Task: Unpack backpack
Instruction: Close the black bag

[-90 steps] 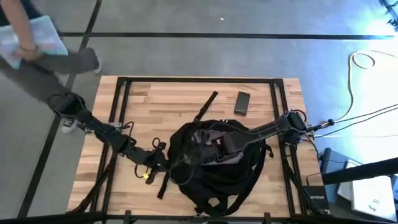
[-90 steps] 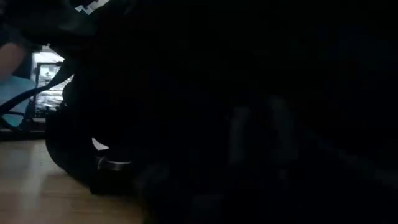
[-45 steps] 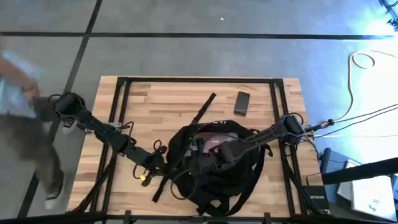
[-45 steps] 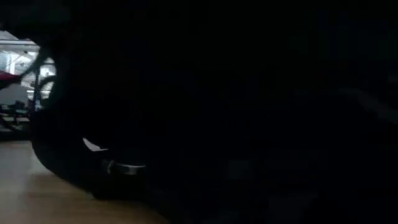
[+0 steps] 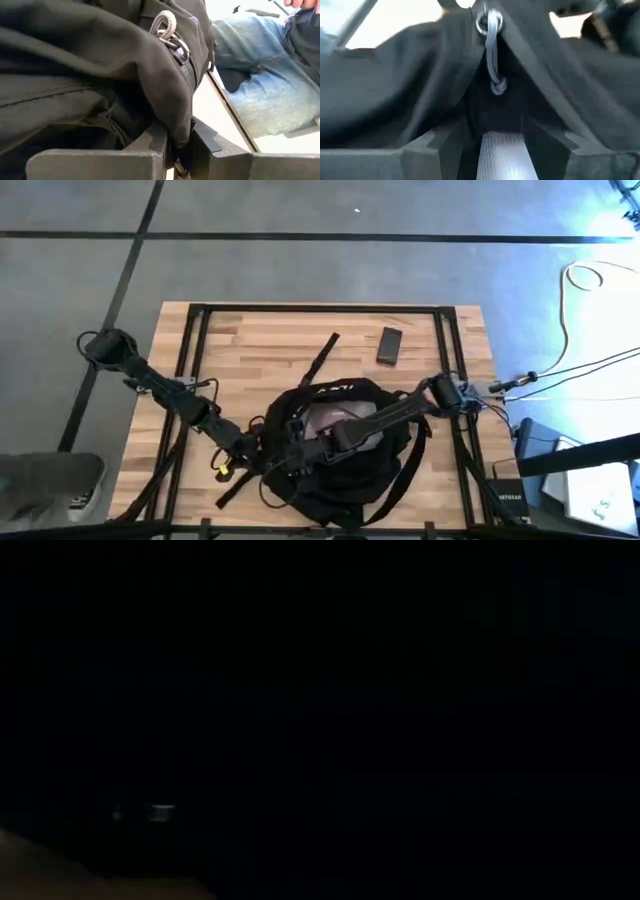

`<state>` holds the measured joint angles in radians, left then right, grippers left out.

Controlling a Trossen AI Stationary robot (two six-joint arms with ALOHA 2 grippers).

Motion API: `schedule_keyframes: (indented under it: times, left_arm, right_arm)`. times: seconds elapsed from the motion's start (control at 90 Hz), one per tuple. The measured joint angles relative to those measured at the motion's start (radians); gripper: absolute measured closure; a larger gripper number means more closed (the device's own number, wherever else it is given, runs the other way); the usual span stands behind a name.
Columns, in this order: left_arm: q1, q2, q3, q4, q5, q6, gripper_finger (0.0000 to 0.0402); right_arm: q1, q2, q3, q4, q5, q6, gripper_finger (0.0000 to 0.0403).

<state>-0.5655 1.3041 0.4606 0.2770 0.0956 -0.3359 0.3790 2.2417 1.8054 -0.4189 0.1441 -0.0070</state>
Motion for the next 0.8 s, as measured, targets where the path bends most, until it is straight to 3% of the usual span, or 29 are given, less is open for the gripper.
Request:
schedule_keyframes:
  times: [0.278, 0.478, 0.8]
  left_arm:
    - [0.0, 0.0, 0.0, -0.013, 0.0, -0.001, 0.0375]
    - [0.0, 0.0, 0.0, -0.01, 0.002, -0.006, 0.0375]
    - [0.001, 0.0, -0.001, -0.012, -0.01, -0.008, 0.0375]
  right_arm:
    - [-0.001, 0.021, -0.001, 0.153, 0.034, -0.011, 0.0253]
    - [0.0, 0.021, -0.001, 0.268, -0.097, 0.006, 0.0262]
    - [0.001, 0.021, -0.001, 0.35, -0.045, 0.021, 0.0264]
